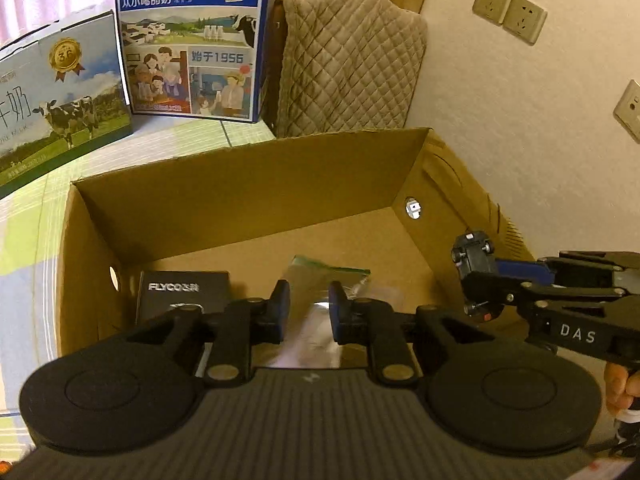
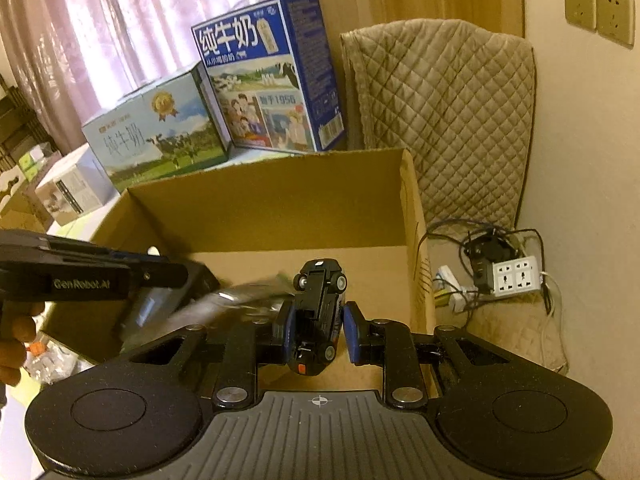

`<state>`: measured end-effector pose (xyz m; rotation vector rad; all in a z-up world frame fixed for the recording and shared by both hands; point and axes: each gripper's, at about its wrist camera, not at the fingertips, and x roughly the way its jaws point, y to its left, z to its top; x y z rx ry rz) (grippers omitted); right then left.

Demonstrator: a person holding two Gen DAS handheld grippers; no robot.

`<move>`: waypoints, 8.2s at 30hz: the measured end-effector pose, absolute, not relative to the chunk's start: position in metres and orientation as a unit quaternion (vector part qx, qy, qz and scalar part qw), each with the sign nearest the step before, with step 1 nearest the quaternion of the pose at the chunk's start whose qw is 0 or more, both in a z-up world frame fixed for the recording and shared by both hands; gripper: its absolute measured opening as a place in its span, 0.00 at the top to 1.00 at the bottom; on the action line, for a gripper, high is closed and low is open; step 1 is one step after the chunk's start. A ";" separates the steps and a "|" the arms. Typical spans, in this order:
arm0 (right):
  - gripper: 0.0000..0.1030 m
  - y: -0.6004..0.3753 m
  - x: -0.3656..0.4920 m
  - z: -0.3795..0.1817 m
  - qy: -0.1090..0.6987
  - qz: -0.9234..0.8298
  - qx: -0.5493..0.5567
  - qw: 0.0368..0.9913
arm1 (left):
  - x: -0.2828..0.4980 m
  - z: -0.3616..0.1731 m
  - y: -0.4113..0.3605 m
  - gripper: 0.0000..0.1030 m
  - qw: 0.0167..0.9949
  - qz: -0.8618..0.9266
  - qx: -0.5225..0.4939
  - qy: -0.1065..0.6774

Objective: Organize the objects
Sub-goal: 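Carry the foil bag with the left tool while the right tool carries the toy car to the cardboard box, then release the foil bag with the left tool while the right tool drops the toy car into the box, then pull both tools back from the cardboard box toward the remaining items, then grasp the red Doraemon figure with the left tool while the right tool grasps the clear plastic box, then carry the Doraemon figure with the left tool while the right tool carries the plastic box to the cardboard box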

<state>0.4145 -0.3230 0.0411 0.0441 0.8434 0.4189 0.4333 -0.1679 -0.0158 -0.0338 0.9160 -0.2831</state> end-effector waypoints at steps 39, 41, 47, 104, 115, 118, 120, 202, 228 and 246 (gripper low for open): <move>0.35 -0.304 0.382 0.052 0.374 0.225 -0.006 0.899 | 0.377 0.017 -0.133 0.04 0.909 -0.054 -0.011 0.414; 0.35 -0.302 0.379 0.053 0.373 0.227 -0.005 0.900 | 0.370 0.021 -0.130 0.04 0.911 -0.044 -0.012 0.409; 0.34 -0.298 0.365 0.057 0.370 0.223 -0.002 0.902 | 0.346 0.030 -0.118 0.04 0.913 -0.029 -0.021 0.406; 0.34 -0.088 0.217 0.026 0.419 0.277 -0.006 0.865 | 0.158 0.006 0.114 0.04 0.898 0.026 -0.069 0.435; 0.34 -0.030 0.228 0.004 0.417 0.335 -0.043 0.844 | 0.163 -0.012 0.141 0.04 0.891 0.058 -0.078 0.443; 0.34 -0.017 0.234 -0.003 0.417 0.344 -0.052 0.840 | 0.169 -0.018 0.147 0.04 0.890 0.065 -0.076 0.445; 0.34 -0.010 0.239 -0.007 0.417 0.347 -0.056 0.838 | 0.174 -0.023 0.150 0.04 0.889 0.068 -0.072 0.448; 0.74 -0.032 0.243 -0.004 0.347 0.326 -0.124 0.870 | 0.224 -0.055 0.145 0.62 0.895 0.000 -0.101 0.435; 0.75 -0.105 0.209 0.077 0.272 0.323 -0.084 0.903 | 0.224 0.025 0.064 0.62 0.929 -0.070 -0.081 0.353; 0.75 -0.217 0.271 0.097 0.257 0.221 -0.080 0.937 | 0.292 0.039 -0.036 0.62 0.929 -0.128 -0.054 0.343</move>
